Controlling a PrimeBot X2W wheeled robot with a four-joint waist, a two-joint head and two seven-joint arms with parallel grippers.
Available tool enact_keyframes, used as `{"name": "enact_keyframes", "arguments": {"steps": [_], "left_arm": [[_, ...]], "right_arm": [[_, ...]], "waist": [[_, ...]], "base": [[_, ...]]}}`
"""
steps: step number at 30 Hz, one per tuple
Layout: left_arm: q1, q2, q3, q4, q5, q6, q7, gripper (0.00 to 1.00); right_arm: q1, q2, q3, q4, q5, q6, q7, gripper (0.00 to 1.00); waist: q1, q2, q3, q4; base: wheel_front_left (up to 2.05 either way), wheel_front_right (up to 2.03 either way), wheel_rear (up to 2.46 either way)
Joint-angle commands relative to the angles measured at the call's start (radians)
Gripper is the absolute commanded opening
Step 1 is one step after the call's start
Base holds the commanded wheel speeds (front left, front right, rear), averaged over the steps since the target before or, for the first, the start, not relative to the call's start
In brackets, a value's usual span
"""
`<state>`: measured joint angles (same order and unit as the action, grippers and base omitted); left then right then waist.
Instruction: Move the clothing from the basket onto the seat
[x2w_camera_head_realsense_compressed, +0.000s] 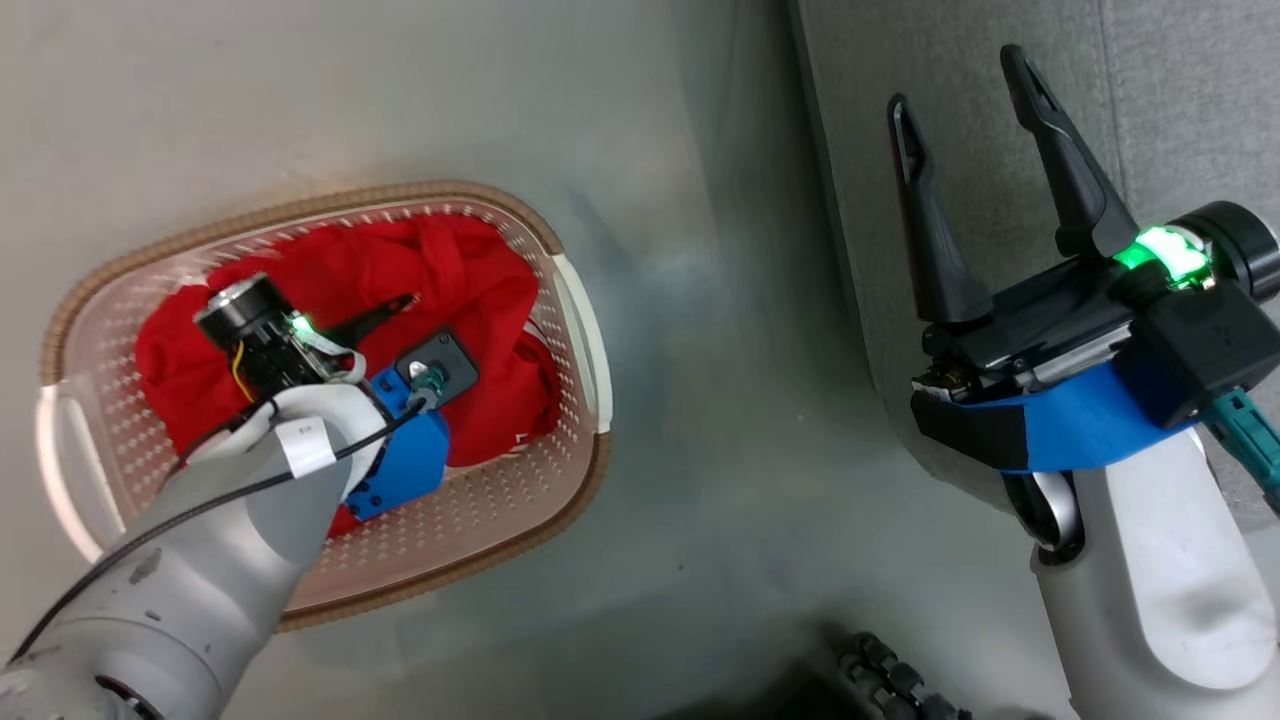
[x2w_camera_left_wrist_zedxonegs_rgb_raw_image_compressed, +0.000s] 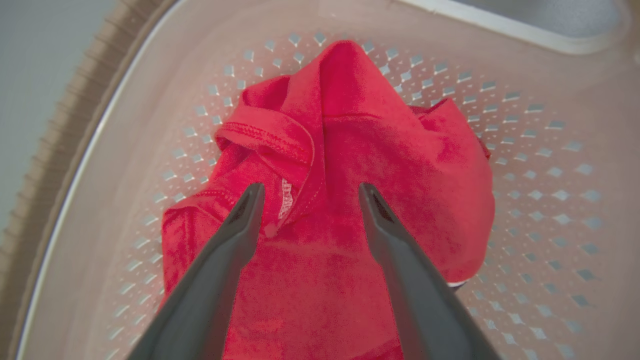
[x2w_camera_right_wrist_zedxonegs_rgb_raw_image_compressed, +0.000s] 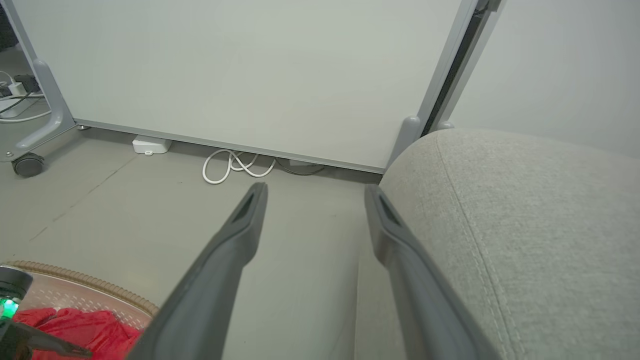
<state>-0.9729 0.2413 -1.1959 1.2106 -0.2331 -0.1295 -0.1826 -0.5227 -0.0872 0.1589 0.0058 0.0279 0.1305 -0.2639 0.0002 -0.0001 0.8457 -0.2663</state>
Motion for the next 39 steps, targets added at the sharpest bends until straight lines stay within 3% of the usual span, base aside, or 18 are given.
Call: {"name": "enact_keyframes", "arguments": {"steps": [1,14,22,23,24,39], "left_arm": [[-0.018,0.006,-0.006,0.003,-0.003,-0.001,0.002,1.0],[-0.114,0.059,-0.081,0.031,-0.057,0.0,0.114,1.0],[-0.119,0.048,-0.086,0.047,-0.068,0.0,0.187,1.0],[-0.117,0.046,-0.087,0.048,-0.073,-0.001,0.192,0.55],[-0.119,0.045,-0.087,0.049,-0.073,-0.001,0.196,0.0],[-0.078,-0.034,-0.088,0.026,-0.085,-0.001,0.049,0.0]], "right_arm": [[-0.017,0.005,0.002,-0.007,-0.001,0.0,-0.001,1.0],[-0.01,0.023,0.02,-0.099,0.004,0.0,-0.001,1.0],[0.002,0.028,0.023,-0.157,-0.012,0.0,-0.001,1.0],[0.001,0.028,0.024,-0.161,-0.013,0.0,-0.001,1.0],[-0.002,0.028,0.023,-0.166,-0.017,0.0,-0.001,1.0],[0.007,0.003,-0.004,-0.135,-0.027,0.0,-0.001,1.0]], "waist": [[-0.0002,0.0001,0.039,-0.025],[-0.0002,0.0001,0.174,-0.069],[-0.0002,0.0001,0.204,-0.069],[-0.0002,0.0001,0.205,-0.068],[-0.0002,0.0001,0.205,-0.067],[-0.0002,0.0001,0.071,0.002]], "base": [[0.0,0.0,0.0],[0.0,0.0,0.0],[0.0,0.0,0.0],[0.0,0.0,0.0],[0.0,0.0,0.0],[0.0,0.0,0.0]]}}
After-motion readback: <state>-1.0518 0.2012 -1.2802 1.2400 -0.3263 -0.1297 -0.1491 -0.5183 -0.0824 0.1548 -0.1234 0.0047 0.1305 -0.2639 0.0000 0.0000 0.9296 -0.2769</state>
